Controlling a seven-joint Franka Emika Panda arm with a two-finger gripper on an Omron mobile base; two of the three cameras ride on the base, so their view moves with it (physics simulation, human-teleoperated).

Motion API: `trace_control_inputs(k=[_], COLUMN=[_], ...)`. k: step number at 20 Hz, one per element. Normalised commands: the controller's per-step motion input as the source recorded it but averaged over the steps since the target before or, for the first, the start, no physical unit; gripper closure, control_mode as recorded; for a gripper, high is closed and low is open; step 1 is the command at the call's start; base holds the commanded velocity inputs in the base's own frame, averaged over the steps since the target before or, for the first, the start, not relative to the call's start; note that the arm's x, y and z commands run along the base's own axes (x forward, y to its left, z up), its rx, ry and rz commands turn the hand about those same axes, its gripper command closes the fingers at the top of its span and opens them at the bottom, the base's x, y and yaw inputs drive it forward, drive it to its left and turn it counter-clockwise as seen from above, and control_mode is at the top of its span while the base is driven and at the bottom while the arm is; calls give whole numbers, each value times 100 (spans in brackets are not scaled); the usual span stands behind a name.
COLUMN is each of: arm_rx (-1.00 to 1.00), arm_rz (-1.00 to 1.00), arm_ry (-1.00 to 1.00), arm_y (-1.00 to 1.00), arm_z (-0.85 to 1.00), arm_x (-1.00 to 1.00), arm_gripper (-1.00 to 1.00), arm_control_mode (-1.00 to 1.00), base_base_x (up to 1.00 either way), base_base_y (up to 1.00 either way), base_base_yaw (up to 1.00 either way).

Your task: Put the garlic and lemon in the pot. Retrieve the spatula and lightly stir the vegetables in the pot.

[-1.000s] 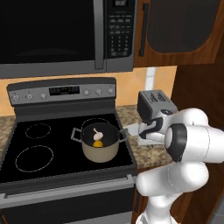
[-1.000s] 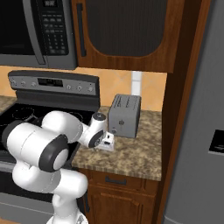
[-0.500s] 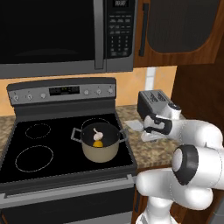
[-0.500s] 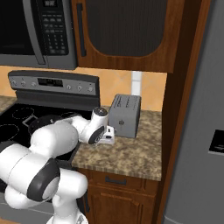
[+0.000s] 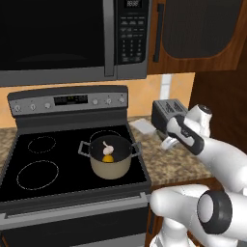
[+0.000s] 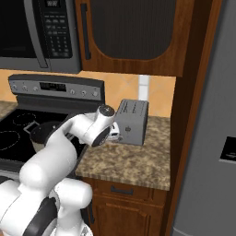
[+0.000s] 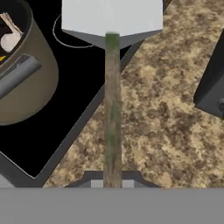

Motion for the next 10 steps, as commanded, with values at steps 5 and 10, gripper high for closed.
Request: trace_control_inputs(k=[5, 10], arm_rx=[0, 0], arm_rz=[13, 2], arm_ry=[-27, -13], arm_y=[13, 32], arm_z=[52, 14], arm_x=[-7, -16], arm_gripper=[100, 100], arm_control_mode=[-100, -100], base_base_x=[0, 0], base_base_y=[0, 0], base_base_yaw=[0, 0])
